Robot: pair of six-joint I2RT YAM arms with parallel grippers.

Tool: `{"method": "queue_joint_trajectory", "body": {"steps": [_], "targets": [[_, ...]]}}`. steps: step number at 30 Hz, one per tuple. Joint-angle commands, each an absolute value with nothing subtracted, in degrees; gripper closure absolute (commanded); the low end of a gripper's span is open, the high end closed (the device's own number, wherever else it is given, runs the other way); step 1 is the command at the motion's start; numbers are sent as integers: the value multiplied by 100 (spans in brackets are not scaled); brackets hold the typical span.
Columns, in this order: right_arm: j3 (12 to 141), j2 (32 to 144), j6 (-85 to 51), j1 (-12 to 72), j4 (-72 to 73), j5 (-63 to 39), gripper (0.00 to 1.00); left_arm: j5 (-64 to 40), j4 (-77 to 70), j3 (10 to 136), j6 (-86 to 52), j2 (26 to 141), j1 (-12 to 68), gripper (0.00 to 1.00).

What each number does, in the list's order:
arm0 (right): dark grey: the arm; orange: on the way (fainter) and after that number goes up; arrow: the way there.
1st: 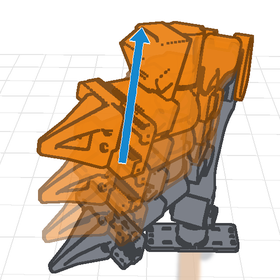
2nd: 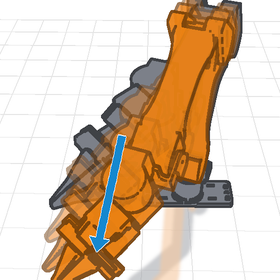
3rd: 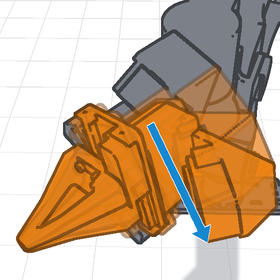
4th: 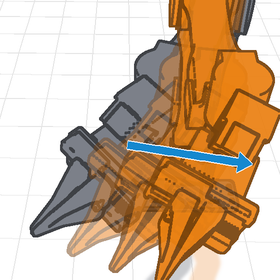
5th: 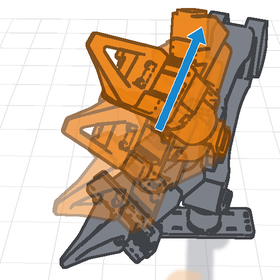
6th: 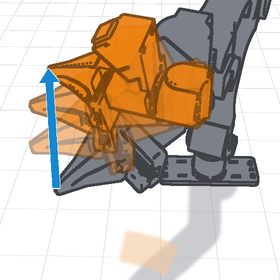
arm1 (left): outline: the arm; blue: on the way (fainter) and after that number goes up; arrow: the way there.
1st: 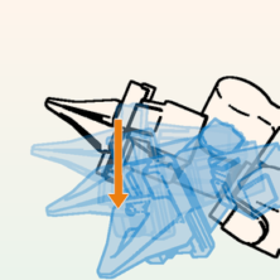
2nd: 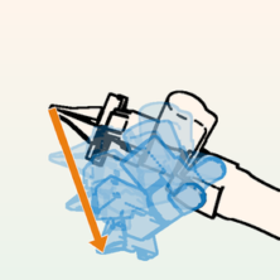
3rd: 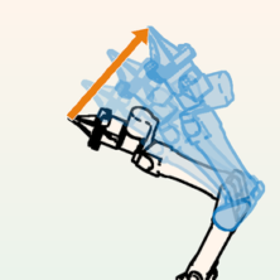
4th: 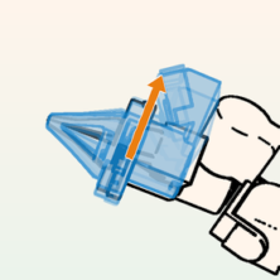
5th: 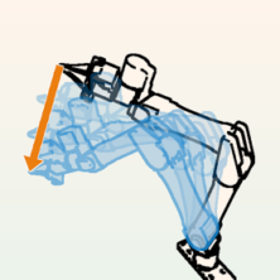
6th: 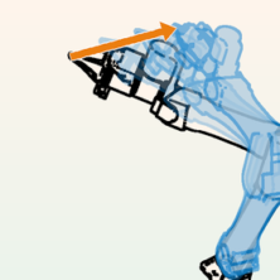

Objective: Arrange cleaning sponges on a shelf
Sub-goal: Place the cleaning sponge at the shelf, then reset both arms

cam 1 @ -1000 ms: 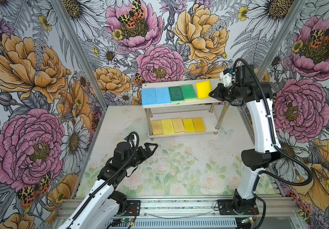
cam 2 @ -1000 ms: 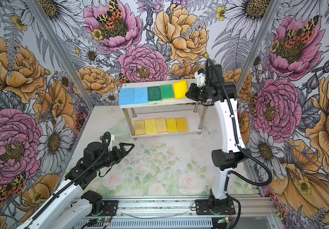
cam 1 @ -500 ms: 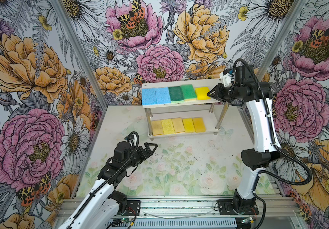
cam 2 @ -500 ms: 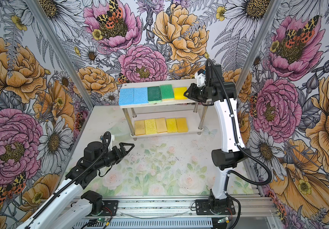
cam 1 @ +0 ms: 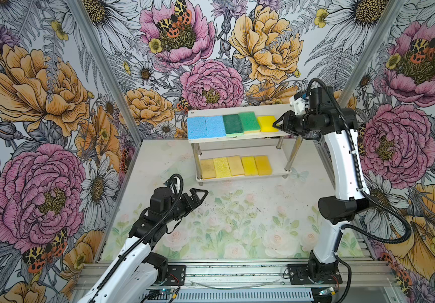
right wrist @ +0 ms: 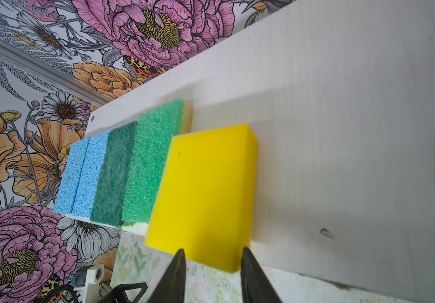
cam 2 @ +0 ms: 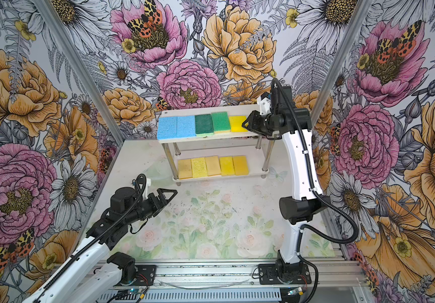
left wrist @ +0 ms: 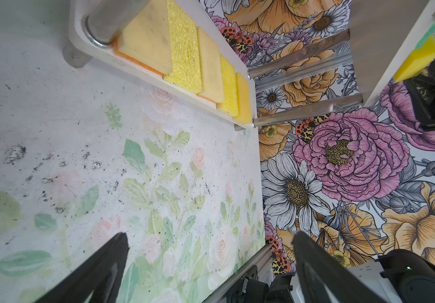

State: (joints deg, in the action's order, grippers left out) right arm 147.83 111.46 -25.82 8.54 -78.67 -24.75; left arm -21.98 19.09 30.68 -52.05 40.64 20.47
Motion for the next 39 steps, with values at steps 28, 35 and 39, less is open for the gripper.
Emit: {"method": "queue_joint_trajectory", "body": {"steps": [28,35,39], "targets": [[9272,7138,-2768,1180,-6169,-1393,51,-2501,1828,2916,-5185,3739,1826,1],[7864,6102,-2808,1054,-5539,-1099,46,-2612,2181,2921,-5256,3459,1749,1],[7411,5669,-2597,1045,-5417,-936,44,-2557,2464,2914,-5223,3305,1750,1]]}}
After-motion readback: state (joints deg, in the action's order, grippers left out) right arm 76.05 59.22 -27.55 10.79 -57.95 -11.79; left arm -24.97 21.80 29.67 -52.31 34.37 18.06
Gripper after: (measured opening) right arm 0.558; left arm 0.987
